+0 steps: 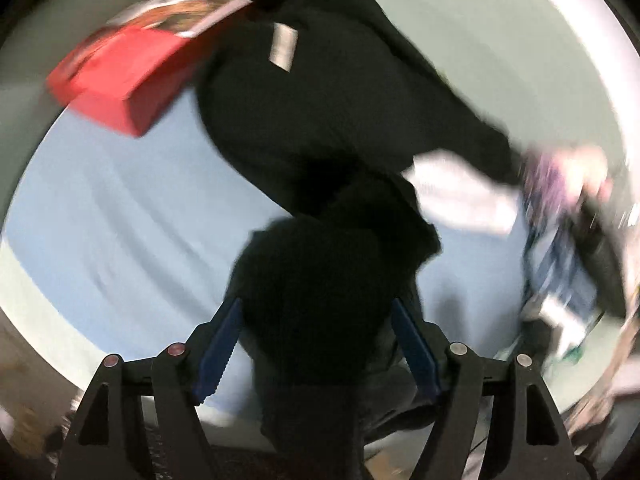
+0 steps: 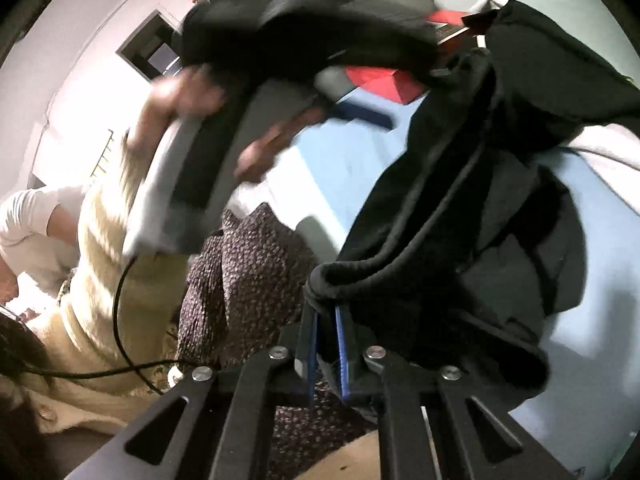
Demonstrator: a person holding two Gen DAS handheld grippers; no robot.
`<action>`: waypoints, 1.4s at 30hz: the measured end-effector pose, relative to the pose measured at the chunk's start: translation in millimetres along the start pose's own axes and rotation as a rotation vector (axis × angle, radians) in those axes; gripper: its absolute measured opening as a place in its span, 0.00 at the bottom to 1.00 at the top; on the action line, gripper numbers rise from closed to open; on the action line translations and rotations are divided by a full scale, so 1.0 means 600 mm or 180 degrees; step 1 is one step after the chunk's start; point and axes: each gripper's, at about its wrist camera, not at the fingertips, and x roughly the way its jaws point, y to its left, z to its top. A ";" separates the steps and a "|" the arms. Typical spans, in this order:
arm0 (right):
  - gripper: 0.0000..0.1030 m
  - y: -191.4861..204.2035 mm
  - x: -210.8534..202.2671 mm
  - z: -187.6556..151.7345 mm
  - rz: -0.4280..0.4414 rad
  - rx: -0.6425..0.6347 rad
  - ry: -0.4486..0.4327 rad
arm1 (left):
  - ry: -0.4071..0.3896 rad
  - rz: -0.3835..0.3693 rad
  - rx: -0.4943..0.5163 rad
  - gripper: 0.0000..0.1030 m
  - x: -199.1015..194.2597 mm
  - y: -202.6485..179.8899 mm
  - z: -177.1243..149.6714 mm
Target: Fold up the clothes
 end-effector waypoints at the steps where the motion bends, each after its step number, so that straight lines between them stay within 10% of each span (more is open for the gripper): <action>1: 0.08 -0.001 0.003 -0.001 0.0021 0.0019 0.0004 | 0.0061 0.0119 0.0165 0.74 0.012 -0.018 0.000; 6: 0.08 -0.003 0.011 -0.002 0.0068 0.0065 0.0000 | 0.0063 0.0358 -0.0080 0.67 0.031 0.023 0.003; 9: 0.07 0.008 -0.008 -0.027 0.0132 -0.0031 0.0021 | -0.0076 0.0334 -0.0206 0.11 0.029 0.047 0.005; 18: 0.12 -0.030 -0.026 -0.031 -0.0642 0.0086 -0.0161 | -0.0414 -0.0819 -0.0744 0.08 -0.080 0.137 -0.006; 21: 0.62 -0.026 -0.029 -0.028 -0.0866 0.0038 -0.0249 | -0.0423 -0.0815 -0.0697 0.08 -0.086 0.130 -0.013; 33: 0.87 0.052 -0.047 -0.042 -0.0461 -0.0232 -0.0516 | -0.0441 -0.0855 -0.0558 0.08 -0.105 0.110 -0.026; 38: 0.81 0.017 0.003 -0.033 -0.0633 -0.0036 -0.0274 | -0.0489 -0.1032 -0.0459 0.08 -0.125 0.098 -0.034; 40: 0.60 -0.010 0.020 -0.026 -0.0504 0.0186 -0.0228 | -0.0524 -0.1072 -0.0429 0.08 -0.137 0.098 -0.038; 41: 0.19 -0.023 0.021 -0.023 -0.0420 0.0336 -0.0242 | -0.0565 -0.1093 -0.0438 0.08 -0.148 0.103 -0.041; 42: 0.09 -0.035 0.013 -0.019 -0.0351 0.0485 -0.0318 | -0.0606 -0.1114 -0.0448 0.08 -0.159 0.107 -0.043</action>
